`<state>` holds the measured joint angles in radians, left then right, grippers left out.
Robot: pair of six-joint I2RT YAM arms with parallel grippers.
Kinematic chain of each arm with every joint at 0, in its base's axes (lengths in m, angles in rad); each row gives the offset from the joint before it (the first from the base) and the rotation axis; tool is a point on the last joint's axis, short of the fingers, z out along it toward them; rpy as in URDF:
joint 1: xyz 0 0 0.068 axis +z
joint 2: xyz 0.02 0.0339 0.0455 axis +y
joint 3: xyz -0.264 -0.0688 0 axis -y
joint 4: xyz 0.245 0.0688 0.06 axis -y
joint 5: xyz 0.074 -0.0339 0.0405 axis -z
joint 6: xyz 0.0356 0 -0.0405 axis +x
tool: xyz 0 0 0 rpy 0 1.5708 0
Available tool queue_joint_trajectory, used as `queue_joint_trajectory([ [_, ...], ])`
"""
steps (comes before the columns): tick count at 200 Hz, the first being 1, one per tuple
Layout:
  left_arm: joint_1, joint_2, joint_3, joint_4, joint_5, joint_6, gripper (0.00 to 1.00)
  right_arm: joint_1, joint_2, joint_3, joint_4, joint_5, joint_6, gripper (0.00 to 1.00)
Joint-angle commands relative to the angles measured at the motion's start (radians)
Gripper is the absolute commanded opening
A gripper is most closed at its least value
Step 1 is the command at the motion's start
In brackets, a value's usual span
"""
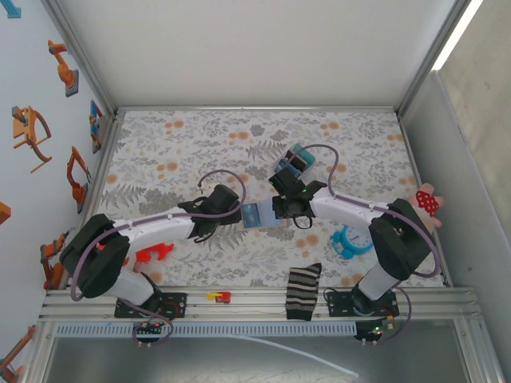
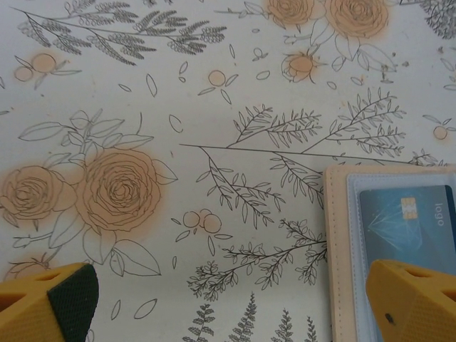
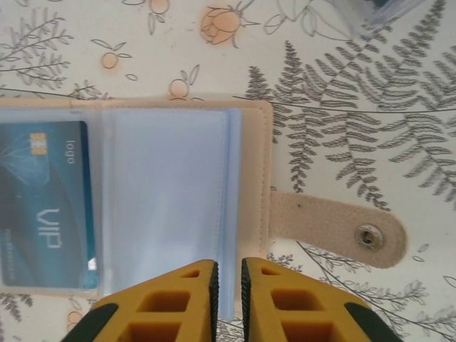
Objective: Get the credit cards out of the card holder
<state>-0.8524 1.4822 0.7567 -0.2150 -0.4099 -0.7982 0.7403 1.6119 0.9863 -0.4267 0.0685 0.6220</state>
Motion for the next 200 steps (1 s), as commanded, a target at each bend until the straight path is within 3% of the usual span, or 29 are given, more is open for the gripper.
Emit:
queue_joint_trajectory([
  [1,-0.005,0.045,0.041,0.018,0.028,0.017,0.97,-0.003,-0.014,-0.014,0.086,-0.115,0.028,0.14],
  [85,-0.005,0.146,0.062,0.046,0.075,0.023,0.97,-0.007,0.073,0.028,0.143,-0.25,0.044,0.06],
  [200,-0.005,0.174,0.056,0.016,0.074,0.011,0.97,-0.005,0.179,0.082,0.181,-0.331,0.047,0.15],
])
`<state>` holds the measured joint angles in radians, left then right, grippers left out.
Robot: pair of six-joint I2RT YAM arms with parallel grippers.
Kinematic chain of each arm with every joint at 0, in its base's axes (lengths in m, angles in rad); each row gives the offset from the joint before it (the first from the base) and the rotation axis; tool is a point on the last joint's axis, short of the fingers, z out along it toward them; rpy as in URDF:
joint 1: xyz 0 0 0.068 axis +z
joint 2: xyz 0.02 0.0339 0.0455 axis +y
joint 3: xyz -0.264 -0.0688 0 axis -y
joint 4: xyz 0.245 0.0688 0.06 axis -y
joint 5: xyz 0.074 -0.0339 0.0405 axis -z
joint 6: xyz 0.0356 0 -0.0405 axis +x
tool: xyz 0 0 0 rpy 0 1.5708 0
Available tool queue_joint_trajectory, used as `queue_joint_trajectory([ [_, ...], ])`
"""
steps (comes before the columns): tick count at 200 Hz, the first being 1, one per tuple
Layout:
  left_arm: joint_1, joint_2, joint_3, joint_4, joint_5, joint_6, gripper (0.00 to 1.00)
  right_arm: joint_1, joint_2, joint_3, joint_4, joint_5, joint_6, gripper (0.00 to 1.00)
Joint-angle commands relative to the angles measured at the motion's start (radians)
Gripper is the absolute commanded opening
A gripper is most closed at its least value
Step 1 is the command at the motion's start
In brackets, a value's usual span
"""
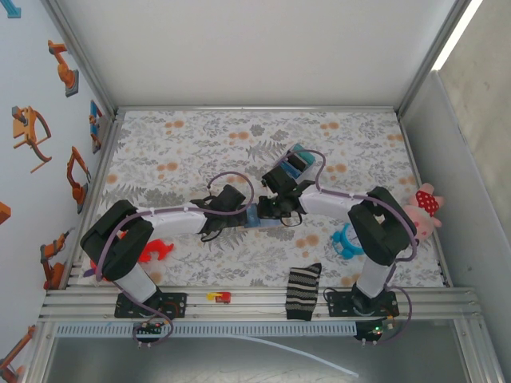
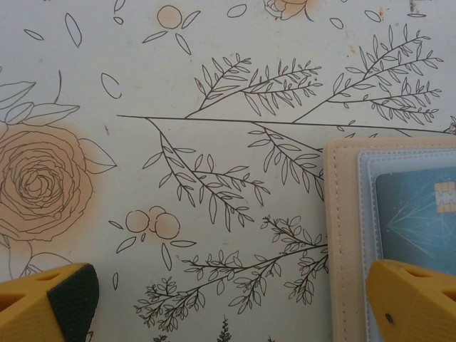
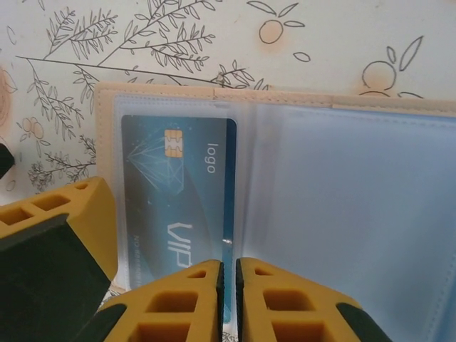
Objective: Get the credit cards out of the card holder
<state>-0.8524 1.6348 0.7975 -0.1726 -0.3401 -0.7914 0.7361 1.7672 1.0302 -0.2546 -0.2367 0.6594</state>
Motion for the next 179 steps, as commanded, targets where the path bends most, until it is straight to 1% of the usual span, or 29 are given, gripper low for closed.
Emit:
queue_joint_trajectory([
  [1,-0.005,0.021,0.016,-0.027,0.004,0.004,0.97,-0.001,0.025,0.039,0.009,-0.025,0.011,0.15],
  [73,-0.006,0.024,0.02,-0.036,0.0,0.003,0.97,-0.001,0.084,0.08,-0.019,-0.049,-0.011,0.18],
  [179,-0.006,0.037,0.028,-0.055,-0.008,0.007,0.97,-0.002,0.1,0.082,-0.07,0.003,-0.008,0.2],
])
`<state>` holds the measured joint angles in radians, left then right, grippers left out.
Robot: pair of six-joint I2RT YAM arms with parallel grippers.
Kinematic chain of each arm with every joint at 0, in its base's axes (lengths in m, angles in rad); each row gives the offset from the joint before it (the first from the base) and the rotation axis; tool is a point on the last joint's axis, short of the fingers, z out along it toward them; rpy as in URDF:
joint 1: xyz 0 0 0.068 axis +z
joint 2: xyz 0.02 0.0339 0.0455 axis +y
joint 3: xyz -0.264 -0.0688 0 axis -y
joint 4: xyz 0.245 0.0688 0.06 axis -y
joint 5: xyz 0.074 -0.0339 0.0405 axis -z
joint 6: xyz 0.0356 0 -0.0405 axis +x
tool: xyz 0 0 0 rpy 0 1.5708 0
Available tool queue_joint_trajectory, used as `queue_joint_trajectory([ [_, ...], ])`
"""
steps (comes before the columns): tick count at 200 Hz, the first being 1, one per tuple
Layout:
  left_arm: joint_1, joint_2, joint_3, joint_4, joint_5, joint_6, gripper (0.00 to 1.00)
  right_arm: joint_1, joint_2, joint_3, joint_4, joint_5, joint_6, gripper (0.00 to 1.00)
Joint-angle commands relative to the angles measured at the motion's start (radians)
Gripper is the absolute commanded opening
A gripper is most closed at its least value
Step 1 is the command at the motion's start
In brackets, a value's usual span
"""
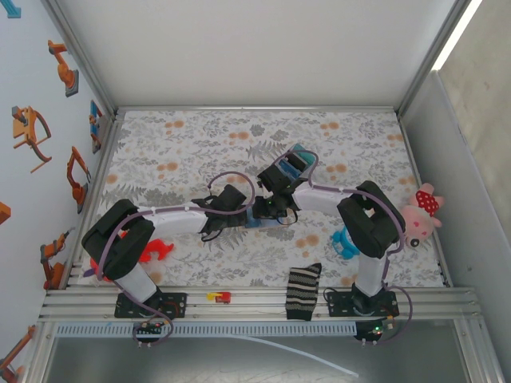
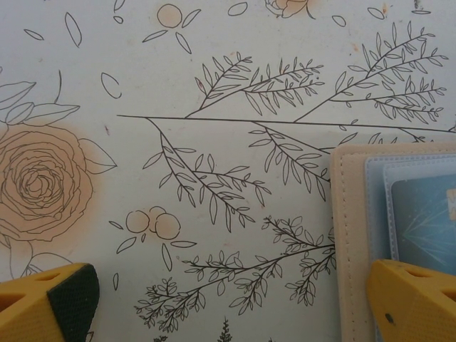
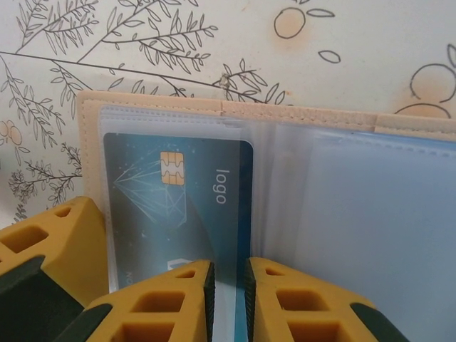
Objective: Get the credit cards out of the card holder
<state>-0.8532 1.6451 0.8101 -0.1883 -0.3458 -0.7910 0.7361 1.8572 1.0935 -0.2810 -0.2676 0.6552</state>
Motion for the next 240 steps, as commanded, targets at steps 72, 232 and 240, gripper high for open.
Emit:
queue_joint_trajectory([
  [72,-0.005,0.03,0.017,-0.046,-0.005,0.004,0.97,-0.001,-0.043,-0.009,-0.046,0.058,0.003,0.23],
  [232,-0.01,0.058,0.056,-0.115,-0.033,0.008,0.97,-0.013,-0.066,-0.09,0.099,-0.066,0.035,0.16],
  [240,-0.014,0.06,0.063,-0.128,-0.044,0.009,0.97,-0.018,-0.075,-0.1,0.117,-0.081,0.039,0.16],
])
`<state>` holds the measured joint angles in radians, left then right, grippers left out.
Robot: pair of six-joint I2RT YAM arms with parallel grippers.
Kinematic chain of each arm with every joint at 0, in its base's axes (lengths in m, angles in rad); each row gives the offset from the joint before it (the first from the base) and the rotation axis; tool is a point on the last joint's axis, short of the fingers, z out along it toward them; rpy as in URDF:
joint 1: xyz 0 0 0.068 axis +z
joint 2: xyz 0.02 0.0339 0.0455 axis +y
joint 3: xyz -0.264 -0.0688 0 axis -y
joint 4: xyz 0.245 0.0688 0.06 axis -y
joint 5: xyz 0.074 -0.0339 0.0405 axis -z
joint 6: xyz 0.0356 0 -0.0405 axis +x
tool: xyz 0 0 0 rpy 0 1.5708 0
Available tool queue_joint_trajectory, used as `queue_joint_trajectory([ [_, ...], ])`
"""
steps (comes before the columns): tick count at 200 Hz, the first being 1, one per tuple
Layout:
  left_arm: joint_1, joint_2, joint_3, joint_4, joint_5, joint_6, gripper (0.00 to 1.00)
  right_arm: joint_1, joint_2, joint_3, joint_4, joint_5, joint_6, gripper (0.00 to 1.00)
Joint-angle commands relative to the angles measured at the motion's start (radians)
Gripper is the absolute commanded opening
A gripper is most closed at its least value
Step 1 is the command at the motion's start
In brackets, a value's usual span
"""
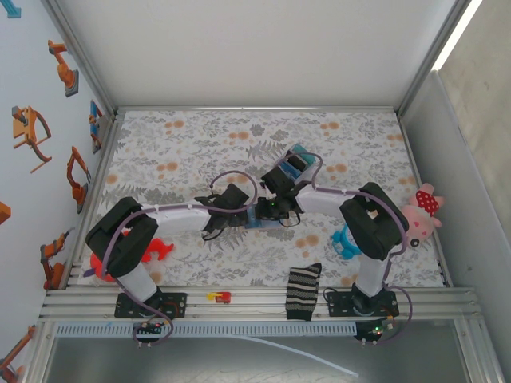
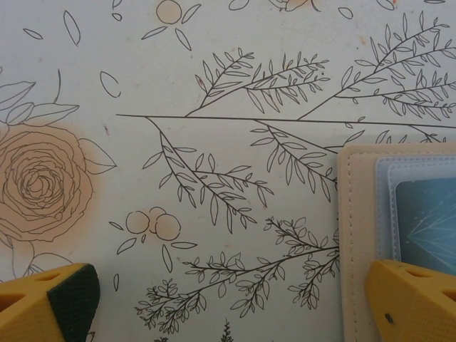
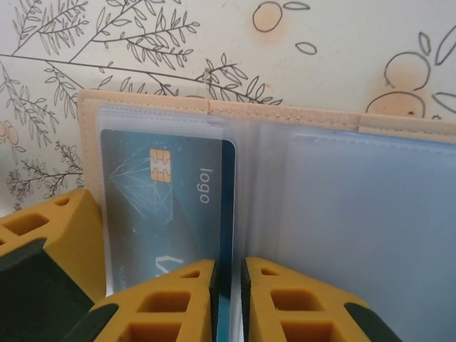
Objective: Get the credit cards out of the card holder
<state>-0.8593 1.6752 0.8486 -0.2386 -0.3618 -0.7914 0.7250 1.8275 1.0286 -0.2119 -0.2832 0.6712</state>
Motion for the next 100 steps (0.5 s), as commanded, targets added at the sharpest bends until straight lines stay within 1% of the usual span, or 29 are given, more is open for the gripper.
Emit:
queue_joint_trajectory([
  [1,-0.008,0.03,0.025,-0.08,-0.029,0.01,0.97,-0.007,-0.046,-0.036,0.052,-0.068,0.024,0.16],
  [28,-0.014,0.036,0.039,-0.105,-0.047,0.015,0.97,-0.026,-0.06,-0.074,0.136,-0.131,0.051,0.12],
  [62,-0.02,0.048,0.052,-0.116,-0.05,0.015,0.97,-0.048,-0.058,-0.122,0.26,-0.214,0.098,0.12],
  [100,-0.024,0.046,0.055,-0.125,-0.052,0.011,0.97,-0.058,-0.047,-0.133,0.293,-0.233,0.112,0.12],
])
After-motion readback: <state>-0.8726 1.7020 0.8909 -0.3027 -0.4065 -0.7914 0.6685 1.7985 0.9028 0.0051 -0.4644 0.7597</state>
